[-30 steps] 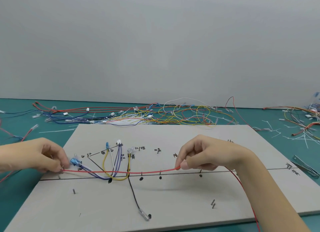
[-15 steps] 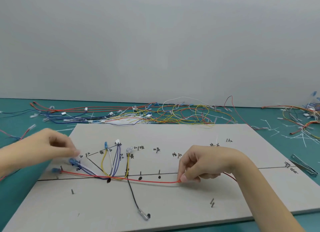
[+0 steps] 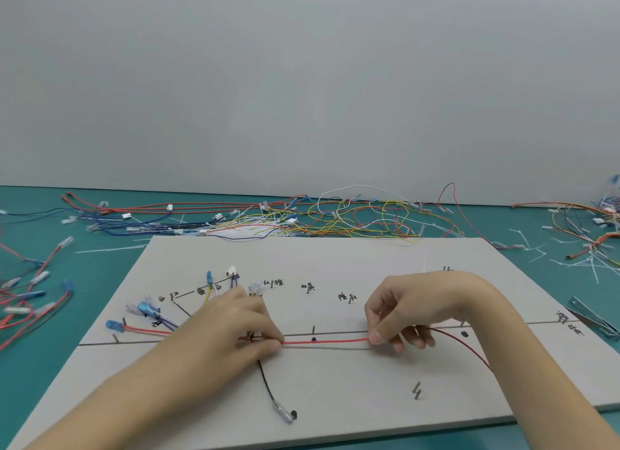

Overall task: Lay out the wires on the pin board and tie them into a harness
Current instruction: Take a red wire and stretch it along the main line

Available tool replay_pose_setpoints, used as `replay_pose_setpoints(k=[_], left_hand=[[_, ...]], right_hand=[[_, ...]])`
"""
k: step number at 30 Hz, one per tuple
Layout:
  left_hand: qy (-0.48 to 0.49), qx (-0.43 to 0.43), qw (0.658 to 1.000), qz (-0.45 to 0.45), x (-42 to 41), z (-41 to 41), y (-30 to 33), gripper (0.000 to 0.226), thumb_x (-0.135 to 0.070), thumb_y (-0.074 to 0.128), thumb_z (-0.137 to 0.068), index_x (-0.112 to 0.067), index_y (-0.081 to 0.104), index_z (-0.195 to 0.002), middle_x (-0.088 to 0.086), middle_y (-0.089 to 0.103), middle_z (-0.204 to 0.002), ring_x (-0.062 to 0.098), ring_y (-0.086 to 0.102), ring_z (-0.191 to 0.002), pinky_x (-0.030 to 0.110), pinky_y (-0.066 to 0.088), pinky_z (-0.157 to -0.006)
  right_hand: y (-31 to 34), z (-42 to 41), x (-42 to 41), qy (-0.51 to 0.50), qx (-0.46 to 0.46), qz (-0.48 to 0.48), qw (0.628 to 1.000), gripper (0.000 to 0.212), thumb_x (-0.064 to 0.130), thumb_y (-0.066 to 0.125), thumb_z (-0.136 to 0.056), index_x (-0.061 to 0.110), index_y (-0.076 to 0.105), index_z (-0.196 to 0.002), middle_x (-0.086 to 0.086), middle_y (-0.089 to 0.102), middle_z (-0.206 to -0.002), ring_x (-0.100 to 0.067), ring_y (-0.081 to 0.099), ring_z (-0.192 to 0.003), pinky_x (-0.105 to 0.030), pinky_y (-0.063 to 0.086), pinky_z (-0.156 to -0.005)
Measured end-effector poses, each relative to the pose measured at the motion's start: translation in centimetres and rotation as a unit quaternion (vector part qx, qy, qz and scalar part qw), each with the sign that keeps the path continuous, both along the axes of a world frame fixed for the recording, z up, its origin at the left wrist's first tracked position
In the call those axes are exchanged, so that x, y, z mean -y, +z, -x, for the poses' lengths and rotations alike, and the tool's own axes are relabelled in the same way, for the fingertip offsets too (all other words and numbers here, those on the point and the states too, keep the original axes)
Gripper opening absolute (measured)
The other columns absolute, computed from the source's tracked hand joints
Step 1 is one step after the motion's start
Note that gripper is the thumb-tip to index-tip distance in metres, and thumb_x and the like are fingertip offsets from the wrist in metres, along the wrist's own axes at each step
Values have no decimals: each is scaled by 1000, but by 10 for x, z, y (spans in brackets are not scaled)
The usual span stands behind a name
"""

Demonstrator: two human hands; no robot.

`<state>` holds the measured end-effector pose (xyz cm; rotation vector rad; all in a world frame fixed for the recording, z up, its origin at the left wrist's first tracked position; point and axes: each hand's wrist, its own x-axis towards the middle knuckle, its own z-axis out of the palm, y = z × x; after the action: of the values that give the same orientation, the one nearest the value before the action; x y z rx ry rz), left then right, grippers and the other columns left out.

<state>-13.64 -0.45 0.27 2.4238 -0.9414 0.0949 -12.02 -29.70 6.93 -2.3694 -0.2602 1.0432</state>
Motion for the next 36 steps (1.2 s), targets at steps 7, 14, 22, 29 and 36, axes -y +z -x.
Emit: replay_pose_setpoints(k=[7, 14, 22, 29, 36], left_hand=[[-6, 46, 999, 3, 3, -1, -12, 11, -38, 60, -93, -37, 71, -94, -20, 53, -83, 0, 40, -92, 23, 38, -82], [-15, 69, 997, -18, 7, 3, -14, 25, -35, 47, -95, -42, 68, -106, -22, 42, -80, -2, 37, -87, 22, 36, -77], [-17, 58, 998, -10, 8, 3, -13, 27, -29, 52, -92, -44, 70, -106, -22, 40, -79, -1, 39, -85, 19, 34, -76], [-13, 47, 999, 0, 7, 3, -13, 27, -24, 60, -93, -44, 70, -107, -20, 43, -80, -1, 42, -87, 20, 37, -78], [-6, 32, 999, 7, 7, 4, -14, 24, -26, 58, -95, -45, 69, -107, -18, 44, -82, 1, 45, -88, 21, 41, -77]], right_hand=[[6, 0, 18, -21, 2, 10, 1000, 13, 14, 62, -92, 13, 75, -93, 1, 62, -60, -11, 49, -47, -20, 43, -48], [18, 1, 52, -66, 30, 27, 997, 17, 11, 59, -93, 16, 73, -101, -3, 67, -65, -12, 38, -45, -21, 29, -47], [0, 2, 64, -145, 24, 133, 980, 11, 6, 64, -87, 14, 66, -80, 1, 65, -64, -11, 50, -49, -19, 38, -45], [-6, 7, 75, -212, -13, 71, 975, 10, -5, 62, -85, 4, 66, -82, -10, 64, -65, -15, 54, -47, -23, 47, -46], [-2, 9, 68, -223, 86, 122, 963, 25, -7, 64, -80, 14, 76, -75, -1, 69, -61, -10, 62, -56, -20, 49, -58]])
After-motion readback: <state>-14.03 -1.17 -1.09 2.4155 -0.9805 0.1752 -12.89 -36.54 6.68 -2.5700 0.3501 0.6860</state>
